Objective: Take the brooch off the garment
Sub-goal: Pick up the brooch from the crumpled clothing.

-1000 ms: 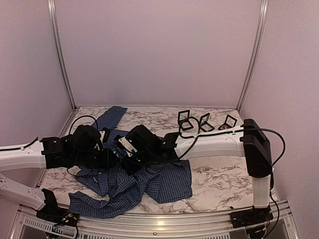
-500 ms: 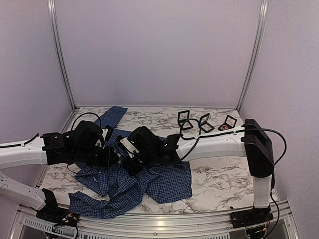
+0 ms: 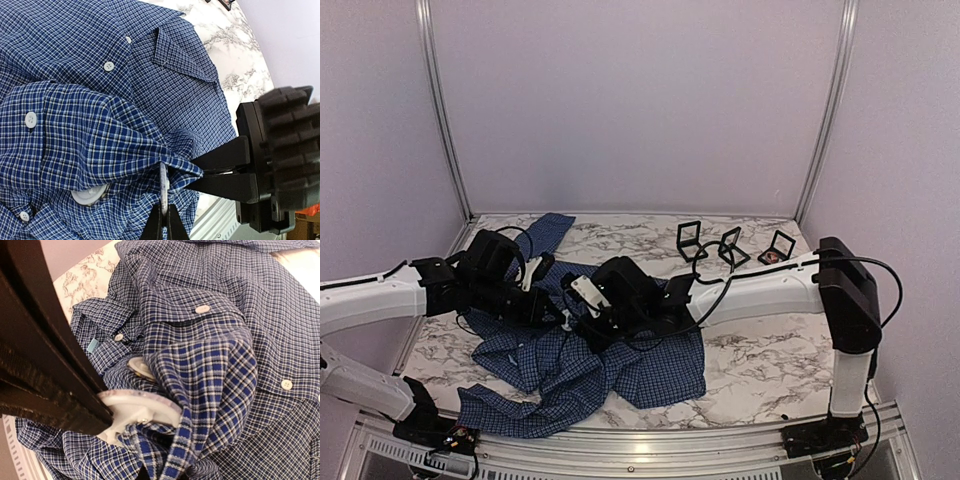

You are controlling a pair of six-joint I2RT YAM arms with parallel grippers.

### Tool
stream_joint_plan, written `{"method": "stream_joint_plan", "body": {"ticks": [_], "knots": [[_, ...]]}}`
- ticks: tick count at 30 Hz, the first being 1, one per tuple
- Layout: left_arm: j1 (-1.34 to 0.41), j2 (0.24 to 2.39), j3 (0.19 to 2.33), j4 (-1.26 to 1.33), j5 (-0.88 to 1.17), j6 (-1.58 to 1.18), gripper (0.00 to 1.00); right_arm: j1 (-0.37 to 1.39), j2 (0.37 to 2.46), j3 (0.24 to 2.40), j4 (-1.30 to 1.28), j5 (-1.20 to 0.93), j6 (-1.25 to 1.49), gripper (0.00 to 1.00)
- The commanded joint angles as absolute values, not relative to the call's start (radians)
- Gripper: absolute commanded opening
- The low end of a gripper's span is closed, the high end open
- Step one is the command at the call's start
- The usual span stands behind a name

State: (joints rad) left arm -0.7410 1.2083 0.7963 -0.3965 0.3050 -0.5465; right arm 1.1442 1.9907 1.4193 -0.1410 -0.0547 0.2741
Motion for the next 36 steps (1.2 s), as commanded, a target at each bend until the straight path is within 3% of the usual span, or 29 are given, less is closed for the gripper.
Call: {"method": "stream_joint_plan", "body": {"ticks": [1,7,28,36], "knots": [[-0.704,1.231,0.761,-0.299,0.512,-0.538,0.00,1.103,1.929,1.374,-0.057,-0.027,0.228,0.00],[-0.652,1.290,0.728,-0.213,0.640,-0.558,0.00,1.086,1.907,1.334,0.026,-0.049,0.198,0.00],[-0.574,1.497,0.763,-0.114,0.867,-0.530,0.00,1.018,1.924,1.327,0.076,-0.068,0.139,0.36],[-0.551,1.476,0.709,0.031,0.884,-0.630,0.00,1.016,1.910,1.313,0.052,-0.107,0.154,0.41]]}}
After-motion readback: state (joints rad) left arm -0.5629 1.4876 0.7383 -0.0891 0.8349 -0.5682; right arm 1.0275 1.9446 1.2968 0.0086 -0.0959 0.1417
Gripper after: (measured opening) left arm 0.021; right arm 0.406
